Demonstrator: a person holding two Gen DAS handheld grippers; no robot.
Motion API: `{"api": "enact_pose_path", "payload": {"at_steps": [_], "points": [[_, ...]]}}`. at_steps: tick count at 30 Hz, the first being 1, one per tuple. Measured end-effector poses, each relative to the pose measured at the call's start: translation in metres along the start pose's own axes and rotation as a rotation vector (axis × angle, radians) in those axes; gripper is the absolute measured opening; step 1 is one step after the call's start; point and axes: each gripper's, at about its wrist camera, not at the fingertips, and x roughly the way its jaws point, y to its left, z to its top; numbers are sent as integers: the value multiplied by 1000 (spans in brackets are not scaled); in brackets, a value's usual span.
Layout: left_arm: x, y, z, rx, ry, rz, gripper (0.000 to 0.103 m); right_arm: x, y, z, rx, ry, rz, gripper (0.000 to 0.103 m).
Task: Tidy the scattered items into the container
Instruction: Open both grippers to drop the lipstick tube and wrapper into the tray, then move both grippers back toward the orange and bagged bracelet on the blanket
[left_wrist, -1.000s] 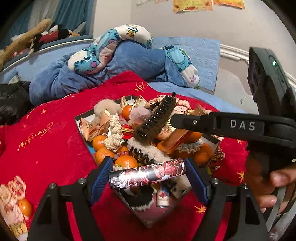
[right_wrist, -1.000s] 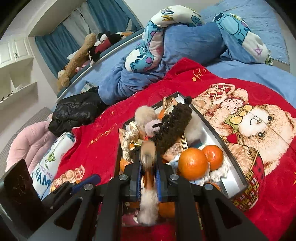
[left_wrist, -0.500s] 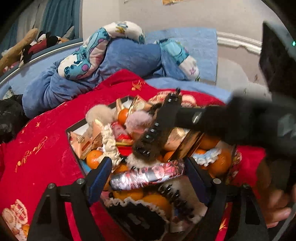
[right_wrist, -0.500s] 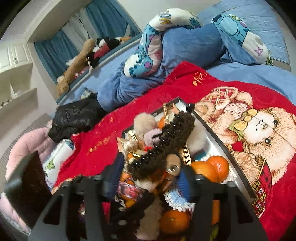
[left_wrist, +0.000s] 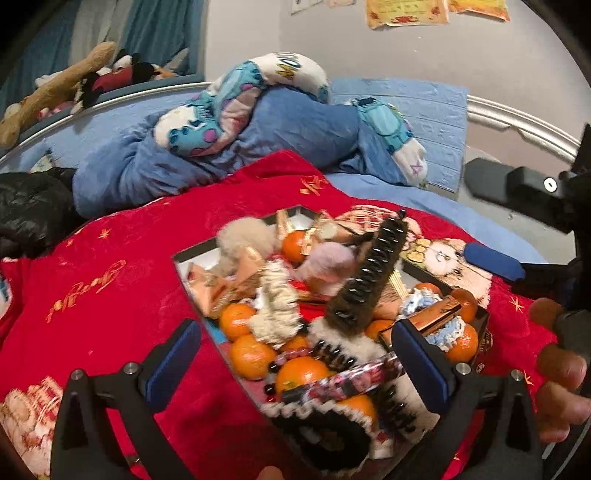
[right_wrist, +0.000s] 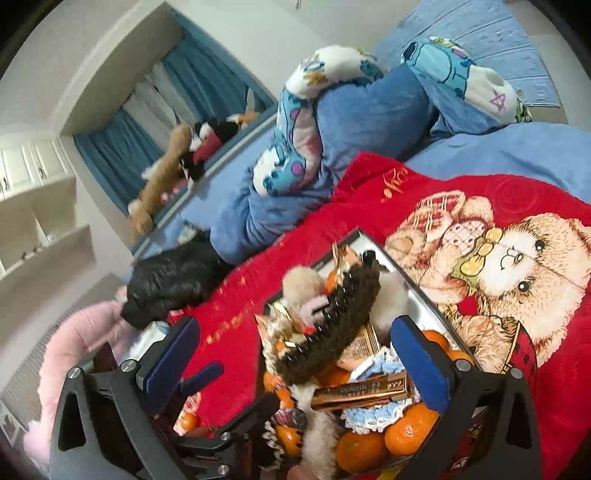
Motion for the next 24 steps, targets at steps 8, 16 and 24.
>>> {"api": "enact_pose_path", "payload": {"at_steps": [8,16,24], "points": [[-75,41,-20,-89,-27,103,103,-18,26,-9,1,-47,-14,103],[-175,100,-69,-222,-135,301,103,-6,104,-60,-194,17,-51,103],[-213,132,-121,-247,-112,371,103,4,151,-151,-360,118,-151,103]]}}
